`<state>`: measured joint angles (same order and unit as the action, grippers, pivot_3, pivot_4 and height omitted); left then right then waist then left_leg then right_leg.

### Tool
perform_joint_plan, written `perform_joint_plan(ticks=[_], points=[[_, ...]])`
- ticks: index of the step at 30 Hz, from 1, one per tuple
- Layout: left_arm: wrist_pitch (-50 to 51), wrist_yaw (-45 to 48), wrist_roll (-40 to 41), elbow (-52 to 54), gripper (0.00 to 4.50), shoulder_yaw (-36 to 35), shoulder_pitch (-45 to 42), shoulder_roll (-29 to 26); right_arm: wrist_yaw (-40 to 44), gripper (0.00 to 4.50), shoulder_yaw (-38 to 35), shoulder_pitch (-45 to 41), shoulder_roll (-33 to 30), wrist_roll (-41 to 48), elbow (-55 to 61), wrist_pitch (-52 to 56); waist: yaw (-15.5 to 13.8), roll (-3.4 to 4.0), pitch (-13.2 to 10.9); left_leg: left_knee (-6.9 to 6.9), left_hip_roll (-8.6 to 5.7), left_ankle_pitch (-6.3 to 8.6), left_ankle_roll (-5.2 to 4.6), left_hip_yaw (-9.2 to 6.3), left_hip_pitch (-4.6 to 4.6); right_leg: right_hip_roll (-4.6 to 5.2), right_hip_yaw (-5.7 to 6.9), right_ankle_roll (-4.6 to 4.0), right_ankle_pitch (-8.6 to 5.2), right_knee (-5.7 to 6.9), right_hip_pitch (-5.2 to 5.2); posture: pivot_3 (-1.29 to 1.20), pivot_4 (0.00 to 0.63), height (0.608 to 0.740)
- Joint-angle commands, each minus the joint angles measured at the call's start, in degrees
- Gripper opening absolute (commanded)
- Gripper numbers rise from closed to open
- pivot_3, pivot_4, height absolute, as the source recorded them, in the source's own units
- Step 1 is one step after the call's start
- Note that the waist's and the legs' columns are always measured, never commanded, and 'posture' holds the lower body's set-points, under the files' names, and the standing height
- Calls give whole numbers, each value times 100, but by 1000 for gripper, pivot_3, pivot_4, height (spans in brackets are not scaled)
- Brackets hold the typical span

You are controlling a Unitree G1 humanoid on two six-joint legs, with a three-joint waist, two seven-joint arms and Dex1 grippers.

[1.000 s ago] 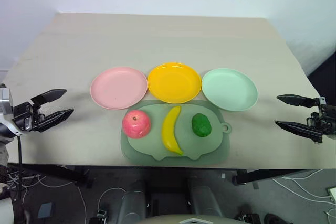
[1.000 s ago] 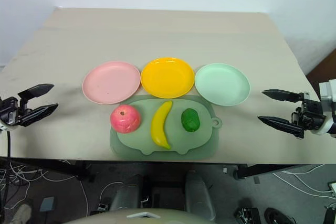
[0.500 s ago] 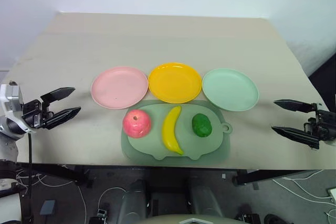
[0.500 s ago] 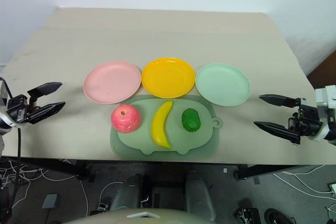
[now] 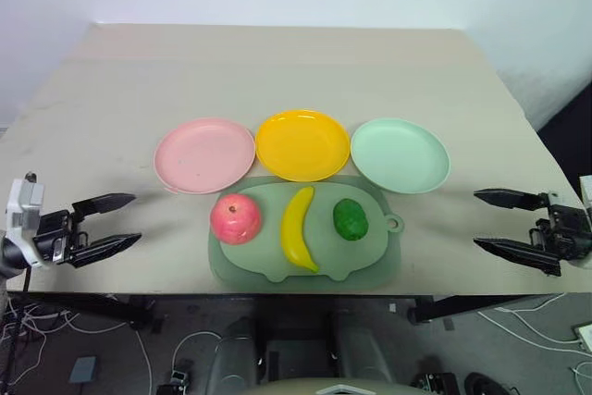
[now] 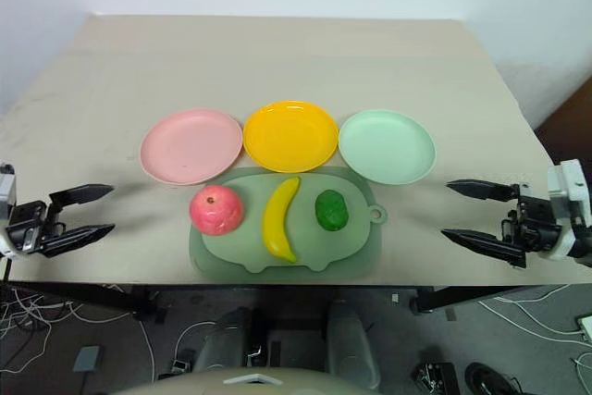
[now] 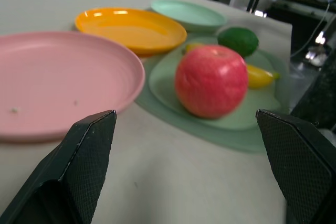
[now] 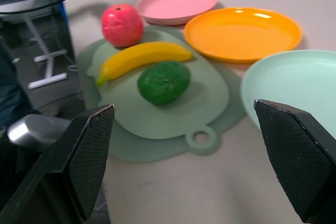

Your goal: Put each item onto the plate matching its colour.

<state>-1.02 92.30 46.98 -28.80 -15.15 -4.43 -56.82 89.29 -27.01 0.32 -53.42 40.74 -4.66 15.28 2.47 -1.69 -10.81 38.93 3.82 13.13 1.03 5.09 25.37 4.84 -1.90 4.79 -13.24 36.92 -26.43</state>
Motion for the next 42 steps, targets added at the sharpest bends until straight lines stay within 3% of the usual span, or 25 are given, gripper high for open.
perform_joint_plan(ticks=[1,5,10,14,23,32,42], points=[[-143,20,152,328,4476,-47,200,-98,110,4500,51,-130,-82,-97,56,-174,-10,19,1,0,1,0,0,-1,0,28,49,-10,7,-24,-9,0,150,684],[-197,20,15,382,4476,-252,321,123,-457,4500,386,-219,62,-257,648,10,-18,30,10,-76,26,0,0,21,12,109,215,-81,78,-188,22,0,150,684],[-143,-49,-215,754,4476,-440,400,499,-1503,4500,835,-329,45,-99,1493,1115,-19,24,13,-79,19,-1,-2,98,4,223,343,-38,123,-178,10,0,150,684],[-97,-168,-409,970,4476,-375,407,813,-2978,4500,1333,-610,-39,-7,2540,2771,-31,24,13,-87,34,-2,-1,88,10,228,396,-36,124,-165,-1,0,150,684],[89,-372,-678,1291,4476,-291,251,1195,-5691,4500,1429,-1332,913,1409,3803,5362,-170,23,14,-76,68,-1,1,93,8,219,427,-41,127,-179,6,0,150,684],[99,-483,-847,1356,4476,-271,167,1442,-7261,4500,1636,-1599,1910,1404,4098,5782,-181,22,14,-79,91,-1,1,95,15,219,468,-48,133,-186,8,0,150,684],[11,-543,-1060,1638,4476,-106,279,1652,-7781,4500,2281,-1486,2087,1004,4078,5942,-176,22,14,-80,107,-1,1,83,14,219,506,-44,136,-176,7,0,150,684]])
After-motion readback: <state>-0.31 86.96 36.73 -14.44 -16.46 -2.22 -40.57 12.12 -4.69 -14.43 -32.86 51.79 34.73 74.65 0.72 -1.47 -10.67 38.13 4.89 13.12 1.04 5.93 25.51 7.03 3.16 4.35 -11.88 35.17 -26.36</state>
